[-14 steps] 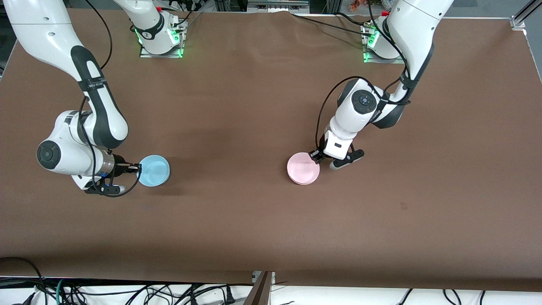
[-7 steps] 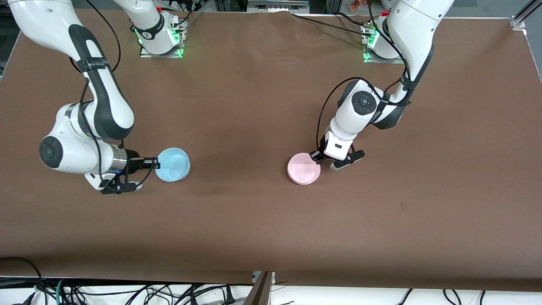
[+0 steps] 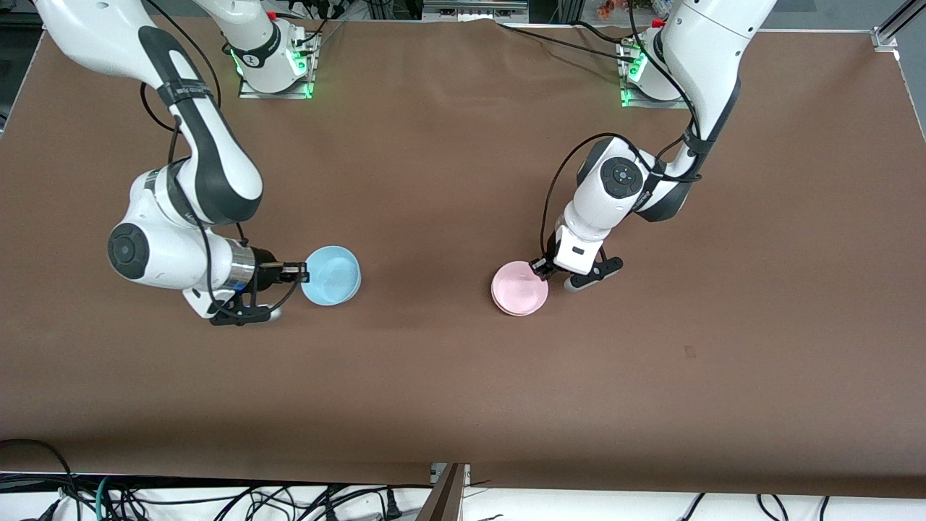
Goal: Stack pink and blue bowls on white bowl
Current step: 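Carry the blue bowl toward the stacked bowls with the right gripper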
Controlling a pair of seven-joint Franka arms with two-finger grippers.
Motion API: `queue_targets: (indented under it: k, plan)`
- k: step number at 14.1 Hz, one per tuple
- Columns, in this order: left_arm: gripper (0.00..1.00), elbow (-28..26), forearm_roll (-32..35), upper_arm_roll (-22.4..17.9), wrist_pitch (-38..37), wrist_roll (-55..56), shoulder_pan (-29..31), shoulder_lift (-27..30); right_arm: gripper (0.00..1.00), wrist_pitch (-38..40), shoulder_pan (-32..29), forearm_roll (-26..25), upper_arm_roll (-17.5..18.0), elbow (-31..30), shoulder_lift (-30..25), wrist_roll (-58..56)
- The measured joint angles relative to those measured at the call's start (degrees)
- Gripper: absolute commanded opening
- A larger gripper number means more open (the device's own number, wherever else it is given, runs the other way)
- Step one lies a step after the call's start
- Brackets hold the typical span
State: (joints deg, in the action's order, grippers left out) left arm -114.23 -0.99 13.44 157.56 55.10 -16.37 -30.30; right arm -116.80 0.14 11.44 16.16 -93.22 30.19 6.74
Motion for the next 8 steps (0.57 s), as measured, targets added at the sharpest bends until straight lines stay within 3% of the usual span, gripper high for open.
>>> queue_targets:
  k: [8]
  plan:
    - [0.14, 0.92, 0.0, -0.19, 0.94, 0.11, 0.02, 0.06, 0.0, -3.46, 5.99, 0.01, 0.31, 0.7, 0.02, 11.91]
